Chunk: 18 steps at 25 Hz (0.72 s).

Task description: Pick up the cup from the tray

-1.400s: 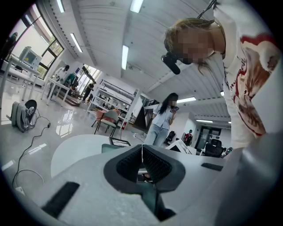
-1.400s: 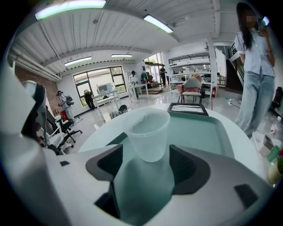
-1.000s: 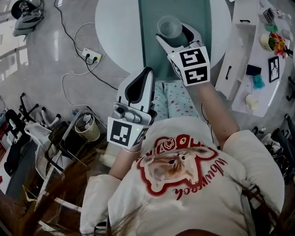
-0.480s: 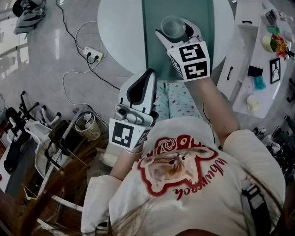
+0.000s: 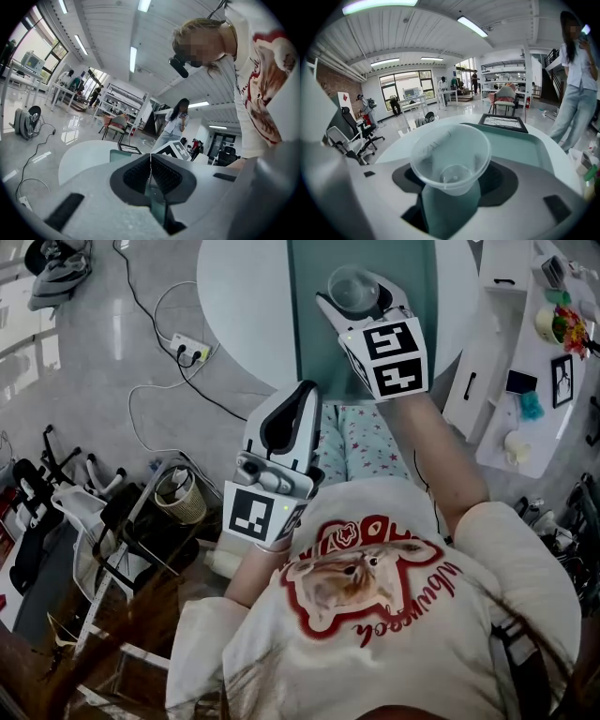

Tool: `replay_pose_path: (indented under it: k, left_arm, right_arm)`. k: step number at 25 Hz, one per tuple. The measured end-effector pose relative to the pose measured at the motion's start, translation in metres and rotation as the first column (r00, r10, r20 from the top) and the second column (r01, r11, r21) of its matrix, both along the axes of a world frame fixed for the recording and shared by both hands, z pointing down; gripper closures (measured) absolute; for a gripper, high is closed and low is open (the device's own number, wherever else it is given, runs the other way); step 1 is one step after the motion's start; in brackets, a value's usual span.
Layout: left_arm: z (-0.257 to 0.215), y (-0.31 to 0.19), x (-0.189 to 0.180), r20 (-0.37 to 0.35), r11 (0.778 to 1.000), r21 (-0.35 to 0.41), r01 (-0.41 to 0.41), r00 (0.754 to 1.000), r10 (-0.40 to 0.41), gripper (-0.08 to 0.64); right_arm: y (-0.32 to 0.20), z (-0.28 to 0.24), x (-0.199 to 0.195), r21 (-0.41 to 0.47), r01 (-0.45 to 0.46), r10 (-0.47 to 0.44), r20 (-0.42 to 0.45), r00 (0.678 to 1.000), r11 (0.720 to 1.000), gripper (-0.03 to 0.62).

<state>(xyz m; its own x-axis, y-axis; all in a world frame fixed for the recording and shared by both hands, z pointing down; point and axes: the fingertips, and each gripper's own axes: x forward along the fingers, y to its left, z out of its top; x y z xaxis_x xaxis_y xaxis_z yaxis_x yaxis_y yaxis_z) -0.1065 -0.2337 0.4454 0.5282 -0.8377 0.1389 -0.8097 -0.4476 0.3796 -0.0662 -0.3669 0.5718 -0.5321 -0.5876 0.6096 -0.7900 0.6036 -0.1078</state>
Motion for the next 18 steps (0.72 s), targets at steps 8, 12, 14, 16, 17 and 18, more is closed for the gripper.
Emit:
replay_pose_path:
  k: [8,12,14,16,17,18]
  left_arm:
    - [0.000,0.003,0.002,0.004,1.000,0.006,-0.013,1.000,0.013,0.545]
    - [-0.003,0.005,0.007,0.012,0.999,0.011,-0.030,0.999,0.030,0.545]
    - [-0.006,0.005,0.008,0.013,0.999,0.019,-0.036,0.999,0.035,0.545]
    - [-0.010,0.005,0.010,0.014,0.999,0.027,-0.042,0.999,0.042,0.545]
    - [-0.011,0.005,0.011,0.015,0.998,0.032,-0.045,0.999,0.045,0.545]
    - [-0.012,0.004,0.011,0.015,0.998,0.037,-0.048,0.999,0.047,0.545]
  right_arm:
    - [0.007,-0.013,0.005,0.003,-0.016,0.016,0.006,1.000,1.000,0.293]
    - [0.011,-0.028,0.011,0.001,-0.025,0.025,0.012,1.000,1.000,0.293]
    - [0.013,-0.039,0.012,0.003,-0.029,0.029,0.024,0.999,1.000,0.293]
    - [0.015,-0.048,0.014,0.014,-0.029,0.029,0.020,0.999,0.999,0.293]
    - [0.016,-0.052,0.016,0.022,-0.028,0.028,0.016,0.999,0.999,0.293]
    - [0.016,-0.056,0.017,0.030,-0.027,0.027,0.014,1.000,0.999,0.293]
